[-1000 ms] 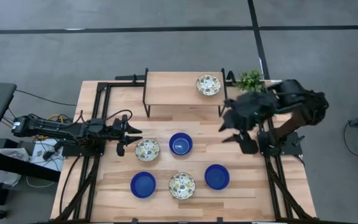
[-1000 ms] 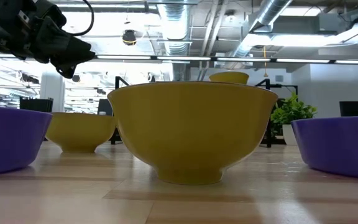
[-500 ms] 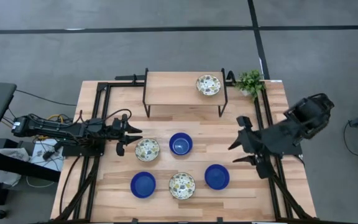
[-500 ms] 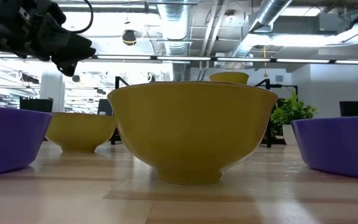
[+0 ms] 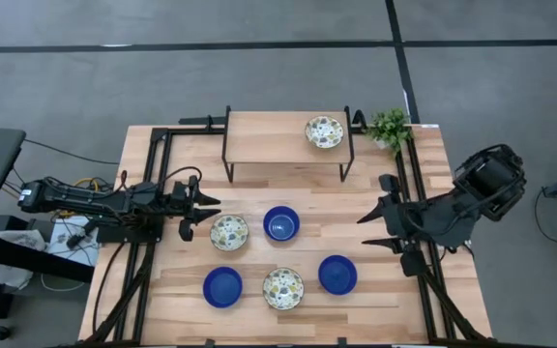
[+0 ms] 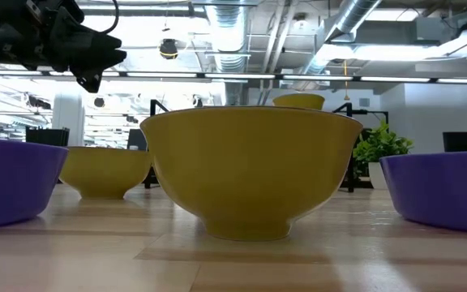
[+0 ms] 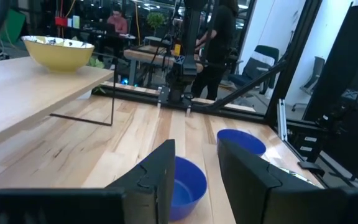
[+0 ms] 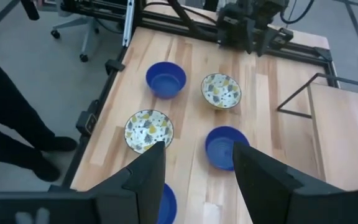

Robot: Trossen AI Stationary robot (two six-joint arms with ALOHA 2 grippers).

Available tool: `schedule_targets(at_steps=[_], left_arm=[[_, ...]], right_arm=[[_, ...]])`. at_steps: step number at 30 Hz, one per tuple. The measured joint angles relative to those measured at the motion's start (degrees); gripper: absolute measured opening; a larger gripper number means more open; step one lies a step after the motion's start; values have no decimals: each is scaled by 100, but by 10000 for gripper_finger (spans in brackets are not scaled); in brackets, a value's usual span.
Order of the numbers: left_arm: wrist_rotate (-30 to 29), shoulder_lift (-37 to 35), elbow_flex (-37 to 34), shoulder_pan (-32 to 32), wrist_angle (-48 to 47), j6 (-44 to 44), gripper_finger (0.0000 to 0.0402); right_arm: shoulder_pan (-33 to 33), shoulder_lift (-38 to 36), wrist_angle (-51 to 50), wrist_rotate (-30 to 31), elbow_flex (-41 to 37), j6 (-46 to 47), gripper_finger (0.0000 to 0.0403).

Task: Pick & Place Mini bowls
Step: Stack the bottom yellow patterned bowl on top of the other yellow patterned bowl on the shelf

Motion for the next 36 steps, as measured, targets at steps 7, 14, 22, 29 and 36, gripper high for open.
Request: schedule_targets(at_steps=[7,14,22,29,36], left_arm=[[2,2,0,-1,83,-1,122],[2,2,0,0,140,0,122],[2,0,0,-1,204,0,122],[0,0,0,-2,241,0,122],[2,2,0,-1,276,0,122]], right_arm=[[1,1,266,59,-445,-4,177],[-221,4,972,124,-1313,-56,177],[-614,4,2546,-836,-2323,-805,177],[-890,4,3240,-1604,-2792,-764,177],[-1006,125,3300,-1611,-3046,151,177]])
